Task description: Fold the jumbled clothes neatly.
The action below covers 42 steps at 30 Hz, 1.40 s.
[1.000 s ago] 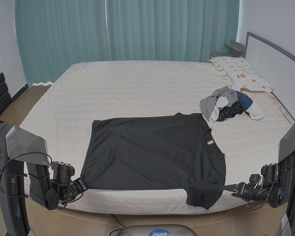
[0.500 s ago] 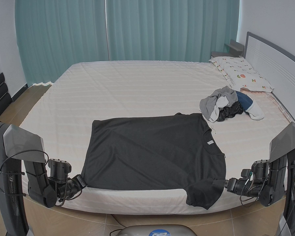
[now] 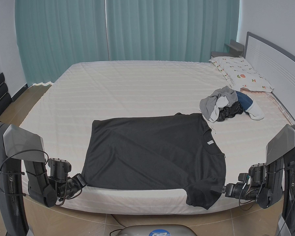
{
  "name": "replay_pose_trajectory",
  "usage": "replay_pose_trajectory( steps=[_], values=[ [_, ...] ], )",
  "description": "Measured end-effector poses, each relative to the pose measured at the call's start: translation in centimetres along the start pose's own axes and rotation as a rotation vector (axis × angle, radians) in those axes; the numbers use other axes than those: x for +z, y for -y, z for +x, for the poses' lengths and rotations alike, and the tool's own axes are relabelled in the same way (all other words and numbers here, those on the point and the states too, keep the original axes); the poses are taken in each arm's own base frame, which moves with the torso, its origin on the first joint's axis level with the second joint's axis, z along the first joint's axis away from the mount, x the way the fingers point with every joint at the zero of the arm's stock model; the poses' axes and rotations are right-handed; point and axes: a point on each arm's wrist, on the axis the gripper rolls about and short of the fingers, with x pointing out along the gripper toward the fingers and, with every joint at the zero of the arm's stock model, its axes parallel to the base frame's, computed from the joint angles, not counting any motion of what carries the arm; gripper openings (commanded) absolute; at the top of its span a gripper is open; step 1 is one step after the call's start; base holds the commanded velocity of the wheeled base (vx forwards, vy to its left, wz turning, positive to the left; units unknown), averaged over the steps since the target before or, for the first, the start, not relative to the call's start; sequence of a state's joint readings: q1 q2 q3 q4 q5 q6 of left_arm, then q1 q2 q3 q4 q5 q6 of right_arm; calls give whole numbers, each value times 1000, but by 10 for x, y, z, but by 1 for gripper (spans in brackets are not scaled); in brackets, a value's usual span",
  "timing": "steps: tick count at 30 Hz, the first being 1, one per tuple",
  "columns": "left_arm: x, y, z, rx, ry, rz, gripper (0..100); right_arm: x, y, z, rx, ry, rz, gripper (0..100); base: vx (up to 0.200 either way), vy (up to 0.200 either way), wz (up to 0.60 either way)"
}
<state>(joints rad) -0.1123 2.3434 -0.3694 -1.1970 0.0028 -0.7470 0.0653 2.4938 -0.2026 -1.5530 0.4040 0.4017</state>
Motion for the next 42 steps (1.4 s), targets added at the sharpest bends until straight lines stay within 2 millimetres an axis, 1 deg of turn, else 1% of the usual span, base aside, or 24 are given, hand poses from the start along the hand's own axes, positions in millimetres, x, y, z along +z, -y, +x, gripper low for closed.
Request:
replay_pose_trajectory(
  steps=[11,23,24,30,35,42],
  values=[
    [0,0,0,0,1,0,0,-7,-3,4,4,-31,-62,100,0,0,0],
    [0,0,0,-1,2,0,0,-6,-3,12,25,-29,-77,100,0,0,0],
    [0,0,0,-1,2,0,0,-5,-3,13,26,-26,-77,0,0,0,0],
    [1,0,0,-1,3,0,0,-3,-2,15,24,-16,-75,0,0,0,0],
    [0,0,1,-1,2,0,0,-6,1,9,7,-27,-67,0,0,0,0],
    [1,0,0,0,4,1,0,-3,10,-2,-11,-14,-37,0,0,0,0]
  ],
)
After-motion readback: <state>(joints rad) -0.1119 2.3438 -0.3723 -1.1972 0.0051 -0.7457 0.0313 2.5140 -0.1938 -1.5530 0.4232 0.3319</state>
